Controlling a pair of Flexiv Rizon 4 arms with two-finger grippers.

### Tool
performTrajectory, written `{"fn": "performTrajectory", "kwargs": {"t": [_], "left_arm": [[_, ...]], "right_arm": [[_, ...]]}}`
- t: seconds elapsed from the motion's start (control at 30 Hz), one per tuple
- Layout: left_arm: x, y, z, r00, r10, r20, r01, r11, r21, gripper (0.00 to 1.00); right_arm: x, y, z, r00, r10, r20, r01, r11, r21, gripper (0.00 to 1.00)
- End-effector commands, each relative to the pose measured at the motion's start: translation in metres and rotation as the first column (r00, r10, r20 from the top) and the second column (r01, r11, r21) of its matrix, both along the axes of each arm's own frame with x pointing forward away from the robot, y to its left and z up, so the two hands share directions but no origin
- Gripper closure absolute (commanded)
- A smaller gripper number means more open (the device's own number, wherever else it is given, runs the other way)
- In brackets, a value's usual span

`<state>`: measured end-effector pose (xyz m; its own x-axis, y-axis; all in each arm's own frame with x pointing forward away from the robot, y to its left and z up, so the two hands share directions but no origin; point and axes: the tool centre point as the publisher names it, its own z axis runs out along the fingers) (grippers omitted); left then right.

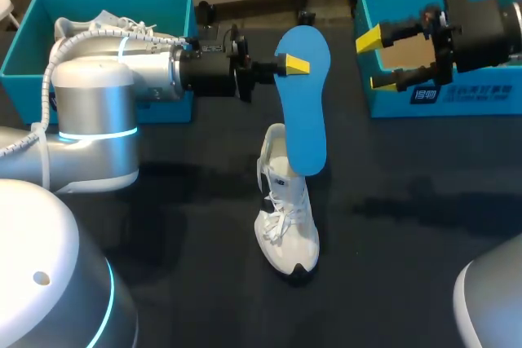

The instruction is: Take the shoe out of the shoebox, open the shoe tongue, remove and reinsert the insole, then place the shoe into the shoebox

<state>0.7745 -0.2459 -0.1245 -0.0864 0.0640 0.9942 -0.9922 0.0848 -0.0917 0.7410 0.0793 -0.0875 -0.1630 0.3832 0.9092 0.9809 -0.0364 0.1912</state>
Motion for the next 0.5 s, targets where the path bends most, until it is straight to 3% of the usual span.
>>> {"fn": "performTrajectory", "kwargs": {"t": [0.03, 0.27, 0.5], "left_arm": [[-0.0014, 0.0003, 0.0000, 1.000, 0.003, 0.000, -0.003, 1.000, 0.000, 1.00], [0.0005, 0.0043, 0.0016, 0.999, -0.014, 0.045, 0.015, 0.999, -0.029, 1.00], [0.0045, 0.0085, 0.0009, 0.975, -0.030, 0.219, 0.038, 0.999, -0.032, 1.00]], "right_arm": [[0.0006, -0.0030, -0.0107, 1.000, 0.004, -0.006, -0.003, 0.997, 0.077, 0.00], [0.0005, -0.0040, -0.0122, 1.000, -0.002, -0.009, 0.002, 0.996, 0.089, 0.00], [0.0005, -0.0040, -0.0122, 1.000, -0.002, -0.009, 0.002, 0.996, 0.089, 0.00]]}}
